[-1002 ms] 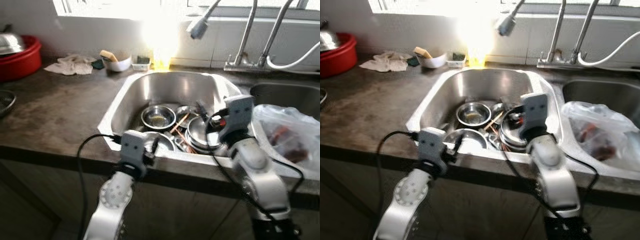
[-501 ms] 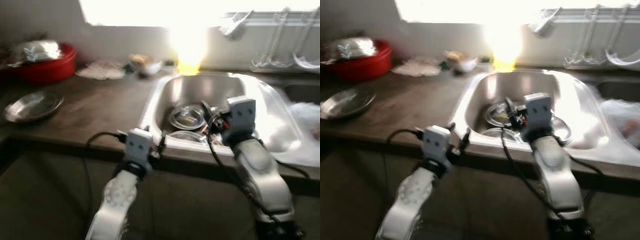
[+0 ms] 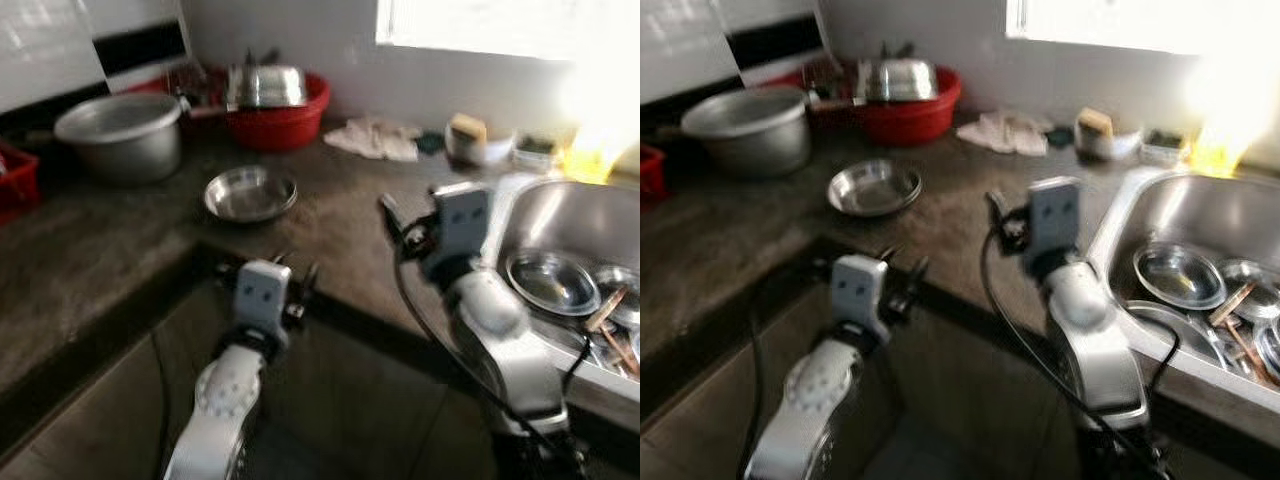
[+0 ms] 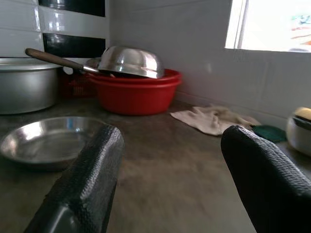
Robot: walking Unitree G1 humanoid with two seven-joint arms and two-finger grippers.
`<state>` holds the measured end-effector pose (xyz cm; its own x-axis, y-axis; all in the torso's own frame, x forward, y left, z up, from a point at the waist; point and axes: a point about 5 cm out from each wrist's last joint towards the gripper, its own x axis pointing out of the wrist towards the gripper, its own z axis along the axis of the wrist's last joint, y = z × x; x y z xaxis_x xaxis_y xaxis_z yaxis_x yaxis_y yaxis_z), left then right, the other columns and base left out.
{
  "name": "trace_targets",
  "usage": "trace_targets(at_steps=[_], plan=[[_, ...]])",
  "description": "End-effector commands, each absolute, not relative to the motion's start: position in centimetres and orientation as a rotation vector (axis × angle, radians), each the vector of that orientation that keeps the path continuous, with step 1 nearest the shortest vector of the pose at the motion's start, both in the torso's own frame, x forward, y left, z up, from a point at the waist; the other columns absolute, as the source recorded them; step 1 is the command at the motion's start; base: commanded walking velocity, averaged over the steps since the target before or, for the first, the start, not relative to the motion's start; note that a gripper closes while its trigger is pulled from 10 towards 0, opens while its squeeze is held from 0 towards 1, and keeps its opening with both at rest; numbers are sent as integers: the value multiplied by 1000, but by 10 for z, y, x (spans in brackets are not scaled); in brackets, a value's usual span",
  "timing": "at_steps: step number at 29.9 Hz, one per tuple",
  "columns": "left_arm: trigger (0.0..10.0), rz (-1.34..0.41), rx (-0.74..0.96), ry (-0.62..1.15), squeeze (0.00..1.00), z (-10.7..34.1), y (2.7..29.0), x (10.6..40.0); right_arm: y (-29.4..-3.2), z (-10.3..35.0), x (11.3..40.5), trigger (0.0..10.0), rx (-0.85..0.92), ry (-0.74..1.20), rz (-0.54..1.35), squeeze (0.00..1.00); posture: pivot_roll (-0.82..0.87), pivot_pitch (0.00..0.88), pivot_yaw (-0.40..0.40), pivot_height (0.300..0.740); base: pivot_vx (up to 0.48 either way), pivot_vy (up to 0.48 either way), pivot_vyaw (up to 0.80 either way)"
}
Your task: Kitchen organization
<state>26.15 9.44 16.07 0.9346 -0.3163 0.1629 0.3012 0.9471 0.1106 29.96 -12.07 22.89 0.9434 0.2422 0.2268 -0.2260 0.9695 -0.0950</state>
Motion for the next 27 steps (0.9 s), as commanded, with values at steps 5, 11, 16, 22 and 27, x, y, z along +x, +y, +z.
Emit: trace_targets(at_steps=[5, 11, 16, 22, 27], plan=[[10000, -317, 73, -217, 0, 168, 88, 260, -133, 232, 303, 10000, -63, -239, 203, 0, 66, 39, -14, 740, 156, 50, 0], [10000, -312, 73, -196, 0, 165, 87, 260, -131, 234, 305, 10000, -72, -242, 227, 0, 68, 39, -18, 740, 0, 0, 533], [10000, -313, 66, -193, 0, 165, 87, 260, -131, 236, 309, 10000, -48, -239, 230, 0, 73, 37, -18, 740, 0, 188, 800], [10000, -314, 67, -184, 0, 163, 87, 260, -133, 237, 315, 10000, -19, -202, 208, 0, 73, 35, -19, 740, 0, 315, 133], [10000, -313, 77, -180, 0, 163, 87, 260, -136, 235, 321, 10000, -45, -164, 187, 0, 73, 41, -20, 740, 0, 0, 0]])
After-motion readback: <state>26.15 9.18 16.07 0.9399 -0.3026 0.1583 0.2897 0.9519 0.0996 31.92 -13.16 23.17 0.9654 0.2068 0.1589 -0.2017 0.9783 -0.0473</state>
